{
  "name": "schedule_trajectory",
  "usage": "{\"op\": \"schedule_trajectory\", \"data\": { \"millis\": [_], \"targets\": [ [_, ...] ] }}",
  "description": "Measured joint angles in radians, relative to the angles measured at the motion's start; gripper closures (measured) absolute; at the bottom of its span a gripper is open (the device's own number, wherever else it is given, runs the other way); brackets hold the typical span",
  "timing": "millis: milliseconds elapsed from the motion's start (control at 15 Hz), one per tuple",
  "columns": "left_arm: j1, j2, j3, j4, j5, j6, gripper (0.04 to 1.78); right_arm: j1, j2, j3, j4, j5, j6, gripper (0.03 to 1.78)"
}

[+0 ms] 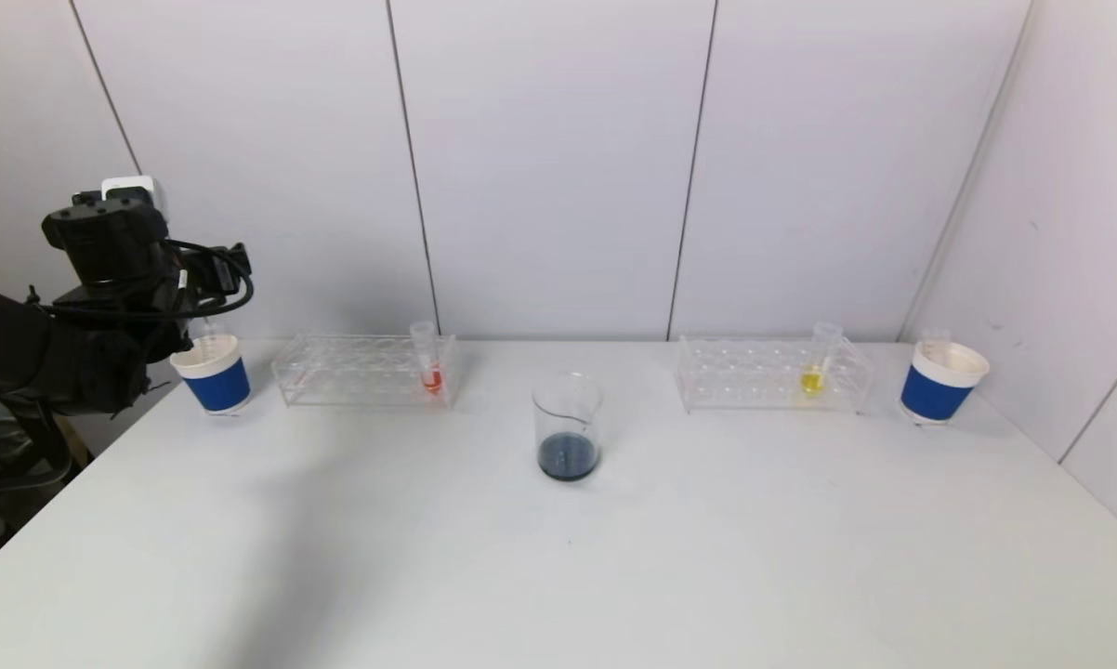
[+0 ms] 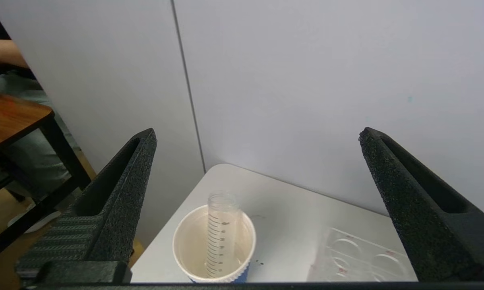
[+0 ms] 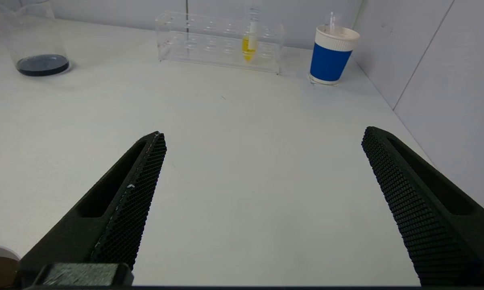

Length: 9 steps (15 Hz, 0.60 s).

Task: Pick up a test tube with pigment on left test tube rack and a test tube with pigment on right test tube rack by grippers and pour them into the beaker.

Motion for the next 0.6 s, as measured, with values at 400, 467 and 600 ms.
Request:
{"op": "schedule_trajectory", "data": {
  "millis": [400,467,600],
  "targets": [
    [-0.087,-0.149,0.043,0.069,-0.002,0.001,0.06,0.000,0.000,0.000,0.000,0.000,0.000,0.04],
    [-0.099,-0.180,0.060,0.079,-0.004,0.002,0.06,0.000,0.000,0.000,0.000,0.000,0.000,0.04],
    [-0.129,-0.254,0.106,0.100,-0.005,0.001,0.06,0.000,0.000,0.000,0.000,0.000,0.000,0.04]
  ]
}}
